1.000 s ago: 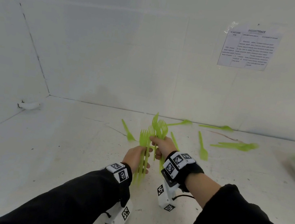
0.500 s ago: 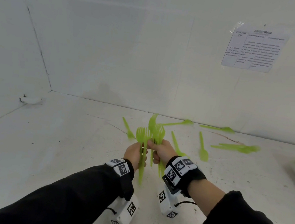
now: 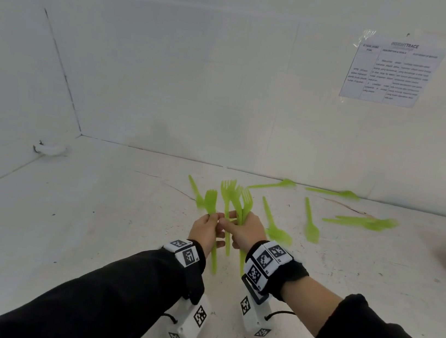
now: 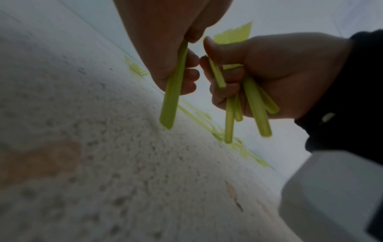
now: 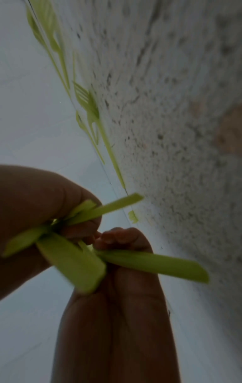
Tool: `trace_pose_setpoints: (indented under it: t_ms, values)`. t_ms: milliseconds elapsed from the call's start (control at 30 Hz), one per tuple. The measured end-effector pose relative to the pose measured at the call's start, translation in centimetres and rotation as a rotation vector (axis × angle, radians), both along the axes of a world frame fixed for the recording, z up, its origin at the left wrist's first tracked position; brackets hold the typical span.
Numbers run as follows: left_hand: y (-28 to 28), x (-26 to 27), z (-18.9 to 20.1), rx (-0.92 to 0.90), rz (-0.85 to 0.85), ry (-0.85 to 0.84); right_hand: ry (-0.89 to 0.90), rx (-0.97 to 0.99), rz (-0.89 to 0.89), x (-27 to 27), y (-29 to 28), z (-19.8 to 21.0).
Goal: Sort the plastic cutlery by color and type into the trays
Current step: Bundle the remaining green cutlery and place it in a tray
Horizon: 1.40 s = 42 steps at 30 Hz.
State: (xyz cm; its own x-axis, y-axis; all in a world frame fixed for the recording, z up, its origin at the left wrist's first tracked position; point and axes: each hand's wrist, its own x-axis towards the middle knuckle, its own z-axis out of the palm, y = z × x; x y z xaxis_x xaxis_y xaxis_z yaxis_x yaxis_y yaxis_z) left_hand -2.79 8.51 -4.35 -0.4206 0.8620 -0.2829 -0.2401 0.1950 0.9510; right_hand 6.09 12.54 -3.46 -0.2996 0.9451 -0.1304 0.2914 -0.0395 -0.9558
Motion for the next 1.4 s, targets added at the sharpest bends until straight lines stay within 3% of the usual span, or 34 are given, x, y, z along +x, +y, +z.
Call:
trace_pose_setpoints:
  t_ms: [200,500,767,967,1100,1267,1400]
  values:
    - [0.0,-0.5,-0.1,0.013,0.037,-0.036,0.012,-0.037,0.019,0.1,-0.4,-0.3]
    - [0.0,-0.2,-0.3,-0.006,0.039,-0.069,-0.129,0.084,0.006,0.5,-0.7,-1.0]
    - [-0.4,0.3,0.3,-0.004,-0.017,-0.137,0.117,-0.14,-0.024,-0.2,-0.8,-1.0]
    - [-0.7,0.0,0.3,0.0,-0.001,-0.125,-0.133,0.066,-0.093,0.0,0.2,-0.7]
    - [-0.9,0.1,0.3,0.02,-0.009,-0.157,0.017,-0.063,-0.003,0.3,-0.5,-0.1]
    - [-1.2,0.6,0.6,0.003,-0.061,-0.249,-0.125,0.032,-0.047,-0.6,-0.7,-1.1]
    - [-1.4,0.7,0.5,-0.003,-0.051,-0.219,-0.078,-0.051,-0.057,-0.5,-1.0,-0.9]
